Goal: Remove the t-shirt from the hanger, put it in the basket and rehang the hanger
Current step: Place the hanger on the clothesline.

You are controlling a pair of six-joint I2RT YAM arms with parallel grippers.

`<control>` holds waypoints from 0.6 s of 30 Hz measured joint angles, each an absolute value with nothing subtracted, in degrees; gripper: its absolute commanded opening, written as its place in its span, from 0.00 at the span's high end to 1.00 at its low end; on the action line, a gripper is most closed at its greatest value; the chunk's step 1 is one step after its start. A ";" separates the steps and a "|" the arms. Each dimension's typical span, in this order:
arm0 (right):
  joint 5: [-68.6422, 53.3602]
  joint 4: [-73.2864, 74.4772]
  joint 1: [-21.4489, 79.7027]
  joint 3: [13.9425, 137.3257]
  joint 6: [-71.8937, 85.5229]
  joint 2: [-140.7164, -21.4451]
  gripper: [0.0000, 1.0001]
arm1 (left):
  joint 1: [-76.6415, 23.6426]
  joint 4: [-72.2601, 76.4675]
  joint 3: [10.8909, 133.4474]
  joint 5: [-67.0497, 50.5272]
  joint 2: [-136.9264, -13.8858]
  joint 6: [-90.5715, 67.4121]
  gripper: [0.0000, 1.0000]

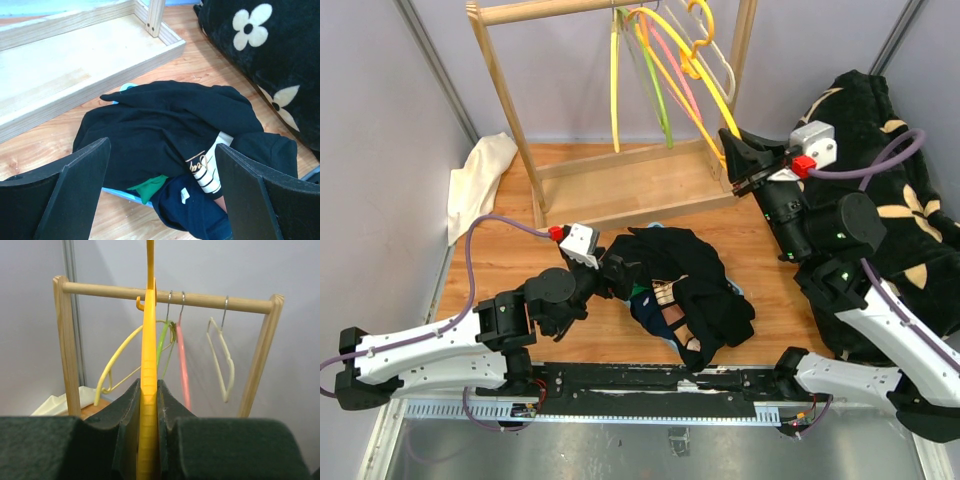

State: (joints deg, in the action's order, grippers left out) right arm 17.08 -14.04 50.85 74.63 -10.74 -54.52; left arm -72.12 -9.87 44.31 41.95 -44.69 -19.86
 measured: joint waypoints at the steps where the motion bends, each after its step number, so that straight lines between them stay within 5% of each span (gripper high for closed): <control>1: 16.53 -14.22 50.85 74.74 -10.57 -55.02 0.99 | -72.12 -9.78 44.18 42.06 -44.62 -19.88 0.10; 18: 8.73 -18.09 52.45 78.87 -5.26 -68.40 0.99 | -72.12 -9.10 43.53 42.85 -42.94 -20.67 0.10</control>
State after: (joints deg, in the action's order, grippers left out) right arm 8.73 -18.09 52.45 78.87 -5.26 -68.40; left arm -72.12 -9.10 43.53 42.85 -42.94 -20.67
